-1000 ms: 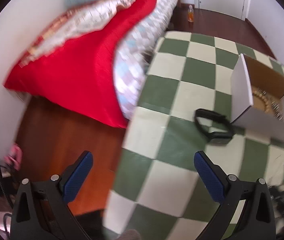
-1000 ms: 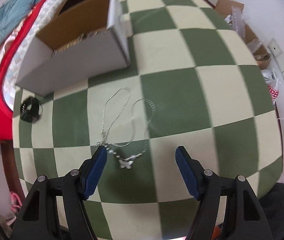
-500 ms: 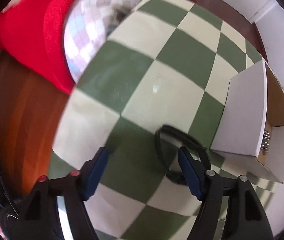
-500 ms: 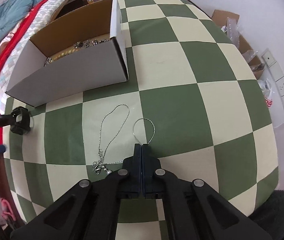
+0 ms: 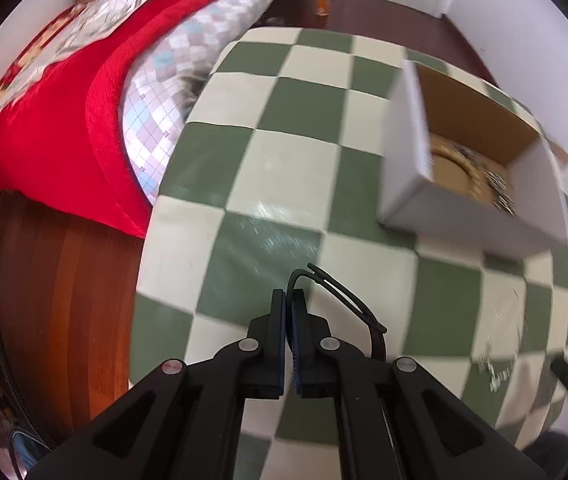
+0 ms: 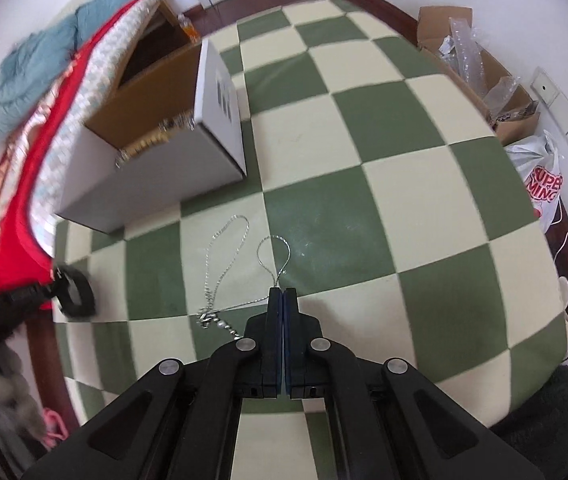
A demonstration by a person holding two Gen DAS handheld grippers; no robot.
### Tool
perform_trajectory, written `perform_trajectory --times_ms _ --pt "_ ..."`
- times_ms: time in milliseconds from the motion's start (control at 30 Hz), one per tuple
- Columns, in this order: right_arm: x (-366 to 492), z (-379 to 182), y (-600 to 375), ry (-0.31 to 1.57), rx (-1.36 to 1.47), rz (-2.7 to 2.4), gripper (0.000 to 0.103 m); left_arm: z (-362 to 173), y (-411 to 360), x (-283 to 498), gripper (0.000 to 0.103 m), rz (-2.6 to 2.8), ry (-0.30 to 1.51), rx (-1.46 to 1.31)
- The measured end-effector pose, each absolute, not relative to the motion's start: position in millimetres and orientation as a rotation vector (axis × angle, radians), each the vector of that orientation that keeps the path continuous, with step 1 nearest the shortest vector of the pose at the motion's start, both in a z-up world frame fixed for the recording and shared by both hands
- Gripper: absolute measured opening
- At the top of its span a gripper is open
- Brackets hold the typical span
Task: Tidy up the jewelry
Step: 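Grasp the butterfly necklace with the right tool while the left tool grasps the black smartwatch, then lift the smartwatch with the left tool while the right tool lifts the necklace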
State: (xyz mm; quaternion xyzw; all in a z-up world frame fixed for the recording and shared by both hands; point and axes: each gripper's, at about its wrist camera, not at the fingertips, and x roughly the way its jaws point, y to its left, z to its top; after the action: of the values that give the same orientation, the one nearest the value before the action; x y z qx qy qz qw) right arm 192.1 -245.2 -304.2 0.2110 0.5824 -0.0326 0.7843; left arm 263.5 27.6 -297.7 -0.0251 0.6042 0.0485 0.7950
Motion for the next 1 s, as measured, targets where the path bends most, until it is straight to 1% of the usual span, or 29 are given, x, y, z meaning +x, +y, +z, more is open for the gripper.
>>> perform_trajectory --times_ms 67,167,233,300,333,500,633,700,733,800,900,1000 --pt "190 -293 -250 1.240 0.488 -0.044 0.000 -293 26 252 0.000 0.088 1.299 -0.039" --pt "195 -288 -245 1.266 0.553 0.034 0.001 -296 19 243 0.000 0.081 1.309 -0.007" --pt "204 -292 -231 1.306 0.497 0.068 0.008 -303 20 239 0.000 0.084 1.320 0.005" --pt "212 -297 -212 1.322 0.426 0.102 0.033 -306 22 238 0.000 0.101 1.316 0.026" --pt "215 -300 -202 1.332 0.382 0.118 0.035 -307 24 238 0.000 0.109 1.315 0.033" --pt "223 -324 -164 1.403 0.209 0.141 0.037 -309 32 239 0.000 0.126 1.322 0.033" --pt "221 -330 -145 1.383 0.092 0.117 0.035 -309 35 241 0.000 0.132 1.320 0.031" --pt "218 -331 -138 1.364 0.025 0.092 0.007 -307 34 240 0.000 0.131 1.318 0.031" --pt "217 -332 -138 1.360 0.024 0.095 0.007 -306 33 239 0.000 0.128 1.316 0.035" --pt "216 -333 -148 1.360 0.096 0.092 0.001 -301 29 236 0.000 0.118 1.303 0.047" --pt "211 -326 -170 1.320 0.203 0.075 0.001 -291 20 231 0.000 0.103 1.268 0.090" --pt "201 -308 -196 1.263 0.312 0.066 0.001 -283 15 229 0.000 0.086 1.255 0.095"
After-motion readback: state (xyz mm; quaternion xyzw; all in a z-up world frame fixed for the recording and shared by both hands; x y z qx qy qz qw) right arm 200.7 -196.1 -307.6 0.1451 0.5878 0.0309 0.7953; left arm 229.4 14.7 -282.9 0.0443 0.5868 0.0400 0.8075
